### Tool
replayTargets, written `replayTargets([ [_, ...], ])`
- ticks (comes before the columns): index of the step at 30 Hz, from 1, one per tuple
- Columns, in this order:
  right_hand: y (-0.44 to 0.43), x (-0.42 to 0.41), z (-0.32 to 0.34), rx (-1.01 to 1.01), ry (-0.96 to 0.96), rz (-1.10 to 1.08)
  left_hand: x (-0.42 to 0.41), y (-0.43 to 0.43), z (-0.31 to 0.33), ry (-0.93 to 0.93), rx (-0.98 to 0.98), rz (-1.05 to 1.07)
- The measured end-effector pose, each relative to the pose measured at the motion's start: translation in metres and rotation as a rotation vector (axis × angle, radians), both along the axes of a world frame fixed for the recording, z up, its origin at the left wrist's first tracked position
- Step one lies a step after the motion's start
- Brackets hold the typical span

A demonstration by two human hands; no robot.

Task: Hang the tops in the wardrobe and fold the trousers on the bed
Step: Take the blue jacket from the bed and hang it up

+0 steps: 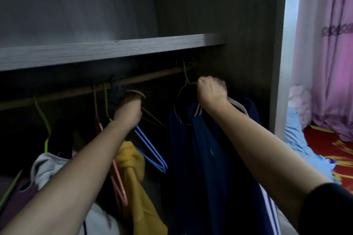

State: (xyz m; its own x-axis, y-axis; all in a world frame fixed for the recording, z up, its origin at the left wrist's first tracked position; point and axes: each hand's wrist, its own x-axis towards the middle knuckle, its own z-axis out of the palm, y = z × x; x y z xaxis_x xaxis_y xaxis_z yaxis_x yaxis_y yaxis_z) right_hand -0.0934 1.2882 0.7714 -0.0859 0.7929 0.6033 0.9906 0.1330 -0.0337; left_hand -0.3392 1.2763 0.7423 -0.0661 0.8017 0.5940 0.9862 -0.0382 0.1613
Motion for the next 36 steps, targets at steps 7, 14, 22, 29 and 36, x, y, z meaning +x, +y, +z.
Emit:
replayTargets([
  [7,0.024,-0.001,-0.035,-0.278,0.126,0.12,0.007,-0.006,0.002,-0.058,0.108,-0.04],
  [14,-0.009,-0.025,-0.054,-0.036,0.292,0.319,0.022,-0.002,0.006,-0.387,0.058,-0.131],
  [22,-0.048,-0.025,-0.086,-0.328,0.476,0.6,0.028,0.009,0.006,-0.627,0.047,-0.246],
  [29,-0.042,-0.022,-0.078,-0.217,0.751,0.629,0.027,-0.002,0.005,-0.127,-0.051,-0.082],
  [36,-0.026,-0.073,-0.053,-0.514,0.709,0.559,0.002,-0.03,-0.011,0.319,-0.265,0.154],
])
